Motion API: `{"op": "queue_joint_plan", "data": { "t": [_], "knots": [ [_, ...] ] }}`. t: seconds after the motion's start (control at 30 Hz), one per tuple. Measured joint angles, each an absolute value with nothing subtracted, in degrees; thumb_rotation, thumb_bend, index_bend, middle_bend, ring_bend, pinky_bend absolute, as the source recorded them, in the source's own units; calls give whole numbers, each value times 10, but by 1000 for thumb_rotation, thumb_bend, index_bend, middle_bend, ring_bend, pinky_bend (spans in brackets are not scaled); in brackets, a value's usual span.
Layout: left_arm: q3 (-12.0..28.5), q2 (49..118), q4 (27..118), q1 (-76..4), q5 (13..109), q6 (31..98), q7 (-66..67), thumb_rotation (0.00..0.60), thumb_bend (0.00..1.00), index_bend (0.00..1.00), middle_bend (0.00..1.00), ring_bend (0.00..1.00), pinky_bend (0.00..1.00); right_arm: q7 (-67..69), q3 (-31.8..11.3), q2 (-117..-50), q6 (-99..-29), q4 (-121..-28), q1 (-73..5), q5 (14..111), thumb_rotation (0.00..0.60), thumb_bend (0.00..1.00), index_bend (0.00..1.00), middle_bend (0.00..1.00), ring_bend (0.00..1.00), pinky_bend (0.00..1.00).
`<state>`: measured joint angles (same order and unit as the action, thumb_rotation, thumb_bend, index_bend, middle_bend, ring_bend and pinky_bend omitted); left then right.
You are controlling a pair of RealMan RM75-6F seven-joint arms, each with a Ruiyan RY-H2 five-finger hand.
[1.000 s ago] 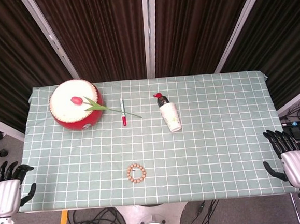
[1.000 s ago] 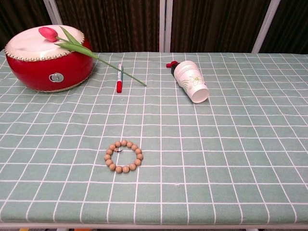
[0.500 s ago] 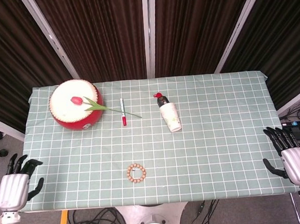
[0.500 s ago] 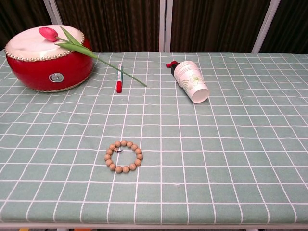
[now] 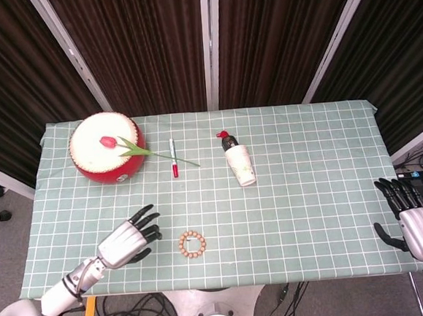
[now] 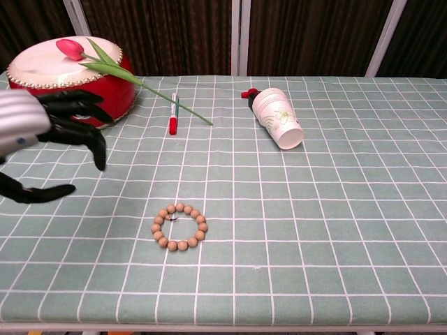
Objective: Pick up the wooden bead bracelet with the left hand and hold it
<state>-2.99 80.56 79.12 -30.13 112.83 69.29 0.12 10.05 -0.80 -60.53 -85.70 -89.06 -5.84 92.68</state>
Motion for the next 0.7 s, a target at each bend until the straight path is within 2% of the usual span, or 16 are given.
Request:
{"op": "queue_joint_plan", "data": {
  "t": [0.23, 0.7],
  "knots": [
    [-42, 878, 733, -349, 1136, 631, 17, 600, 352, 379, 381, 117, 45, 105, -7, -605, -855, -888, -56, 920, 600, 272, 0, 68, 0, 0],
    [-49, 951, 676, -374, 1104, 614, 49, 600, 352, 399, 392, 117, 40, 110, -7, -609, -850, -883, -56, 917, 600, 270, 0, 71, 0, 0]
  ]
}}
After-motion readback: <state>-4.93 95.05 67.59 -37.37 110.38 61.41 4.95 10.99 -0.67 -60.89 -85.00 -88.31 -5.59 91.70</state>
